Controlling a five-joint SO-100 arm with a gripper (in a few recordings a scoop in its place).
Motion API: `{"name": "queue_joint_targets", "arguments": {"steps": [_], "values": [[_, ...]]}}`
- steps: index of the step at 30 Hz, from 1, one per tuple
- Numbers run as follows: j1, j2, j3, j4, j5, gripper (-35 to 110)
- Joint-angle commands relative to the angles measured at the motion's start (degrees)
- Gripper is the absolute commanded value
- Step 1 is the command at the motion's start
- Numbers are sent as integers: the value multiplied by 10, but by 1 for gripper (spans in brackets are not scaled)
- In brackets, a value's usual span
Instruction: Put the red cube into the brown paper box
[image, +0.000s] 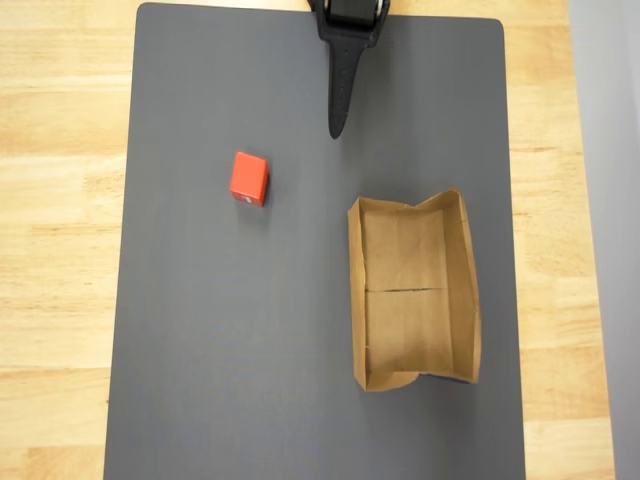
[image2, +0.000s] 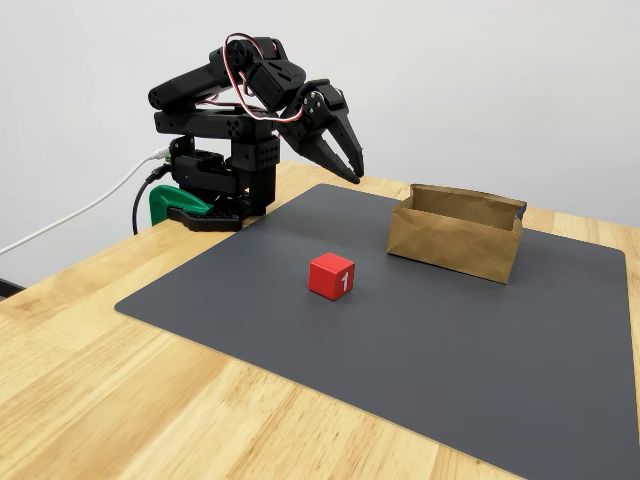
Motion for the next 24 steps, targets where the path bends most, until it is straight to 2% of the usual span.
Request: {"name": "queue_joint_targets", "arguments": {"steps": [1,24], "values": [[9,-2,0,3,-3,0],[6,-2,0,3,-7,0]]}}
